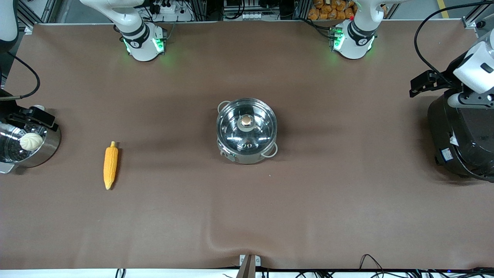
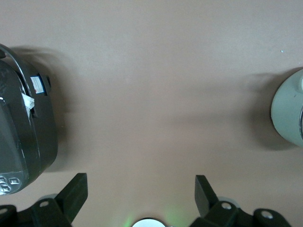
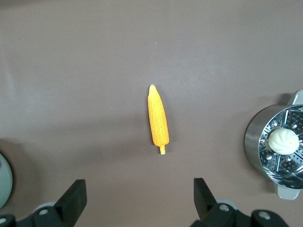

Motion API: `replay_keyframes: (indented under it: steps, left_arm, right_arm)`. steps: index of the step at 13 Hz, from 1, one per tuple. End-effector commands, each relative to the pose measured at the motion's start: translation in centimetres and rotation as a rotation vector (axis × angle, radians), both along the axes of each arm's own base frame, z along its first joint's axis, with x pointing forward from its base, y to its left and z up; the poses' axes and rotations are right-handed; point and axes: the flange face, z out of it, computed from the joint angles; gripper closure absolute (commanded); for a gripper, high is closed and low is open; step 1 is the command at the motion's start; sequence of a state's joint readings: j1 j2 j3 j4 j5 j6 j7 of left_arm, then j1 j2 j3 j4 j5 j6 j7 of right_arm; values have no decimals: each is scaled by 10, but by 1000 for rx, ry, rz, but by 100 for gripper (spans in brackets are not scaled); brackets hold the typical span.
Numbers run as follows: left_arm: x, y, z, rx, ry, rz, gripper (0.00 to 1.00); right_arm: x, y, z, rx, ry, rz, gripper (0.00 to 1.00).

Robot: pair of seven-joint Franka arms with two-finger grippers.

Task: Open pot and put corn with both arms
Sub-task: 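Move the left gripper toward the steel pot's glass lid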

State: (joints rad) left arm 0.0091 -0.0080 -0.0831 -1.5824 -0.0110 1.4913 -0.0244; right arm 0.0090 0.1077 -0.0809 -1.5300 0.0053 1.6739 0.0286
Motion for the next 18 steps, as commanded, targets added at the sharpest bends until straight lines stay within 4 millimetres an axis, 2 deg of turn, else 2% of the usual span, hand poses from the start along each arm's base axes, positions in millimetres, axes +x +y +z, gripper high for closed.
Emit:
replay_keyframes:
  steps: [1,4,5,10,12,14,16,17,18]
  left_arm:
    - [2,-5,1,5,-11,-13,0]
    - [14,-15,-19,16,21,-3,0]
    - [19,-16,-17,19,13,2,0]
    - [29,-22,-41,5,58,11,0]
    - [35,-45,-59,3,81,-25,0]
    - [38,-100,-88,5,119,-37,0]
    - [41,-142,-103,2,84,-54,0]
    - [38,-160,-104,1,69,-42,0]
    - [40,-169,-117,10,82,3,0]
  right_arm:
    - [2,2,5,9,-10,2,0]
    - [2,4,5,9,-9,2,0]
    - [2,5,5,12,-9,3,0]
    - [2,6,5,14,-9,2,0]
    - [2,8,5,16,-9,3,0]
    - [2,9,5,16,-11,4,0]
    - [2,10,5,16,-11,6,0]
    - [2,10,5,16,-11,6,0]
    - [2,10,5,16,-11,6,0]
